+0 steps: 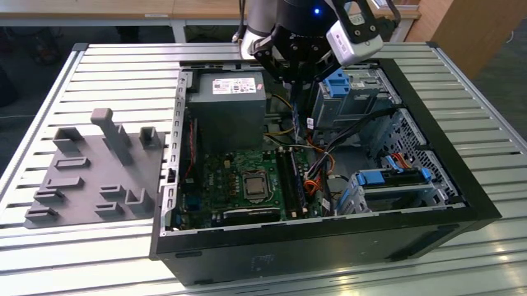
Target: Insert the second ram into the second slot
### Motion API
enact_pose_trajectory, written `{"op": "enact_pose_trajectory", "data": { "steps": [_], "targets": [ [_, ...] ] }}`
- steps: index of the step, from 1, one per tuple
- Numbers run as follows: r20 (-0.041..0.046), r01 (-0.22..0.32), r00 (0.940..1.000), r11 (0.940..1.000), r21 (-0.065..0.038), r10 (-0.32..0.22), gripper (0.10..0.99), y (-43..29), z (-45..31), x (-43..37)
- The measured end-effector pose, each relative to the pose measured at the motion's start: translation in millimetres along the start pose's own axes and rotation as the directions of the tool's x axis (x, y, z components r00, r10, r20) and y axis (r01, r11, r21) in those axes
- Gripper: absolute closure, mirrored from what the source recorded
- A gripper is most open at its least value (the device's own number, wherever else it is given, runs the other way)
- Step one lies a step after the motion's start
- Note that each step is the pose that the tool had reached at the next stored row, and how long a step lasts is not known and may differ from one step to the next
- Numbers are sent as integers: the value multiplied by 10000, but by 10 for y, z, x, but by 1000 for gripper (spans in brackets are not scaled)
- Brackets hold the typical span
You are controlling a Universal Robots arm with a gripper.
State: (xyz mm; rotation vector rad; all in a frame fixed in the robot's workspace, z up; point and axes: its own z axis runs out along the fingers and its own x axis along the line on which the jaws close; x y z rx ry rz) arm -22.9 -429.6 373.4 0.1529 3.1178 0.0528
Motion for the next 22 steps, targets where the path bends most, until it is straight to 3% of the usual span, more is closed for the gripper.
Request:
{"op": "enact_pose_trajectory", "data": {
  "steps": [9, 22],
  "targets": [
    [-1, 45, 10000, 10000, -1, -45, 969, -16, 24, -1],
    [-3, 57, 10000, 10000, -1, -57, 969, -92, 42, -3]
  ]
}}
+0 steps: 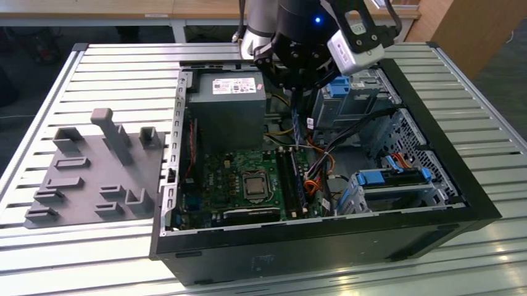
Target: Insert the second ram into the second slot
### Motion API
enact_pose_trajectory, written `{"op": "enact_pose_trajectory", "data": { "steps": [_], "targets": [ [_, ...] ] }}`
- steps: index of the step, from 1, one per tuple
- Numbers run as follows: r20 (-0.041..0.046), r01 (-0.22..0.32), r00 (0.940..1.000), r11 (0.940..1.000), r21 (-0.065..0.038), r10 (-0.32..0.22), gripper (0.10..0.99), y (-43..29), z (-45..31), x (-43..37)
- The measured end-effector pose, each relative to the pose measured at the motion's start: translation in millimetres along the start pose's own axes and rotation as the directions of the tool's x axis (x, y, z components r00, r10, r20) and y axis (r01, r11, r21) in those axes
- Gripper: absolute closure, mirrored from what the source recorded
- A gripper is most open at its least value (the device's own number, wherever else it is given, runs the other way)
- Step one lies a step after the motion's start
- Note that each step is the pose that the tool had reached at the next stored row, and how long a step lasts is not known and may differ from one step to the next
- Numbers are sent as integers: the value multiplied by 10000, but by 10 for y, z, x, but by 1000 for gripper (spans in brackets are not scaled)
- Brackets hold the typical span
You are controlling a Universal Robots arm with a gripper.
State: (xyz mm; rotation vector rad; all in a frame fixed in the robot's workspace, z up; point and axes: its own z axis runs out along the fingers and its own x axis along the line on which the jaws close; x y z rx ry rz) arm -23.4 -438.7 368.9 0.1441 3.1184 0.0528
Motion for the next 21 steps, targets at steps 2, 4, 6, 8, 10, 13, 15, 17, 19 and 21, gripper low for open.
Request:
{"op": "enact_pose_trajectory", "data": {
  "steps": [2, 4, 6, 8, 10, 13, 15, 17, 19, 21],
  "targets": [
    [0, 1, 10000, 10000, 1, -1, 969, -8, 1, 0],
    [0, 1, 10000, 10000, 0, -1, 969, -15, 2, 0],
    [0, 1, 10000, 10000, 0, -1, 969, -21, 3, 0],
    [0, 1, 10000, 10000, 0, -1, 969, -27, 4, 0],
    [0, 1, 10000, 10000, 0, -1, 969, -33, 6, 0],
    [0, 1, 10000, 10000, 0, -1, 969, -39, 8, 1],
    [-1, 2, 10000, 10000, 2, -2, 969, -110, 51, 11],
    [-1, 2, 10000, 10000, 2, -2, 969, -111, 53, 11],
    [-7, 2, 10000, 10000, 1, -2, 969, -112, 57, 11],
    [-15, 2, 10000, 10000, 1, -2, 969, -114, 62, 11]
  ]
}}
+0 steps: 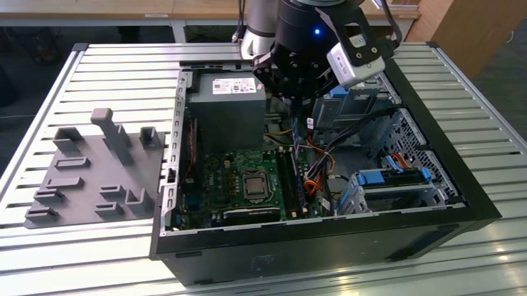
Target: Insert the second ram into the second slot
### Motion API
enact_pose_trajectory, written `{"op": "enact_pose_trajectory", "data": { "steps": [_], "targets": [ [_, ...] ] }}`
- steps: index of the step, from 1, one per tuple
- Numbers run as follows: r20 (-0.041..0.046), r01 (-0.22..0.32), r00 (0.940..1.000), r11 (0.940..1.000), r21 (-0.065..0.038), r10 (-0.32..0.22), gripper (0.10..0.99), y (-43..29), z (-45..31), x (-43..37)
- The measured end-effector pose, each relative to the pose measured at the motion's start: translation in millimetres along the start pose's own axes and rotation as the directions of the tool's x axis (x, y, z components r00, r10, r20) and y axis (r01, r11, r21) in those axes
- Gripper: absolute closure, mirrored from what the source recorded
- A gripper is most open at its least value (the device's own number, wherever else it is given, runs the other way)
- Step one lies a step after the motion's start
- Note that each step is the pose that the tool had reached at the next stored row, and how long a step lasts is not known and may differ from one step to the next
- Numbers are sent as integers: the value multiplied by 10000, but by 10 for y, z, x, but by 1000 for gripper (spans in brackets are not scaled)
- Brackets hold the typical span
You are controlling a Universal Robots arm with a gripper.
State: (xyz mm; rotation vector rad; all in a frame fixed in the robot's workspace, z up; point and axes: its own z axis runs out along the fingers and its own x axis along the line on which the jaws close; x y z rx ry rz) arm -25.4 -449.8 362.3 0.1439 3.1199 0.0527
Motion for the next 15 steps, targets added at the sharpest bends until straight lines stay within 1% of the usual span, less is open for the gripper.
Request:
{"op": "enact_pose_trajectory", "data": {
  "steps": [15],
  "targets": [
    [-10, -1, 10000, 10000, 3, 1, 969, -16, 43, -1]
  ]
}}
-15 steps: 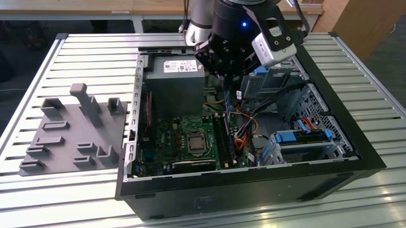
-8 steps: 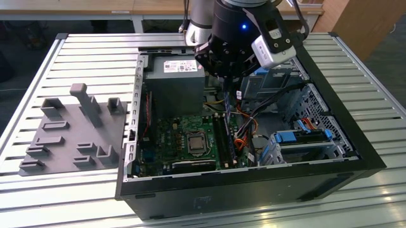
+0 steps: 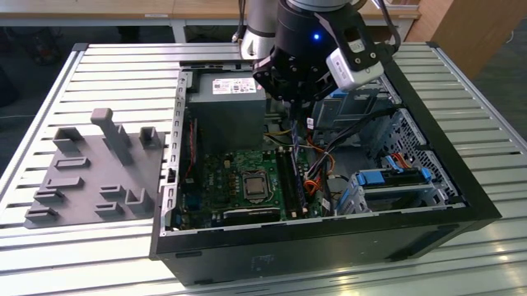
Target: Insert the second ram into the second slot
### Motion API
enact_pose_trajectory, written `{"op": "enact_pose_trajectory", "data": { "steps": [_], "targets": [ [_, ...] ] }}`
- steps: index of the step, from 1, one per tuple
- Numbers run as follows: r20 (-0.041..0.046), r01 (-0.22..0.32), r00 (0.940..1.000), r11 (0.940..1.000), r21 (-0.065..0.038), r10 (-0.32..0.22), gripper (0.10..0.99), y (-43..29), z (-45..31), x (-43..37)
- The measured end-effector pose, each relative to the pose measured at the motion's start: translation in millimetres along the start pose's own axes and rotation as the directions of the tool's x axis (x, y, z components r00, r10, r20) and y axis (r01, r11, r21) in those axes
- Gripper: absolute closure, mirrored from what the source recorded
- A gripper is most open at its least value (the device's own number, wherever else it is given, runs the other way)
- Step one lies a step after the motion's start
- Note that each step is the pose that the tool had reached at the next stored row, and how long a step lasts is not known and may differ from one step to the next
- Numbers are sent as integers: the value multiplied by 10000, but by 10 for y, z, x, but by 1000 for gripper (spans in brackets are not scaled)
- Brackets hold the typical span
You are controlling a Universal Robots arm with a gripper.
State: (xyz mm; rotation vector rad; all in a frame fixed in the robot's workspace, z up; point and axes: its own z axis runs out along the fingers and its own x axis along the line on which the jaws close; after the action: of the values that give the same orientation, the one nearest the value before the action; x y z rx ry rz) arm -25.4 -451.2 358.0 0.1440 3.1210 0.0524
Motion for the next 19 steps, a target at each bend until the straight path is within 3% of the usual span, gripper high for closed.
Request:
{"op": "enact_pose_trajectory", "data": {
  "steps": [19],
  "targets": [
    [-6, 0, 10000, 10000, 0, 0, 969, -19, 60, 0]
  ]
}}
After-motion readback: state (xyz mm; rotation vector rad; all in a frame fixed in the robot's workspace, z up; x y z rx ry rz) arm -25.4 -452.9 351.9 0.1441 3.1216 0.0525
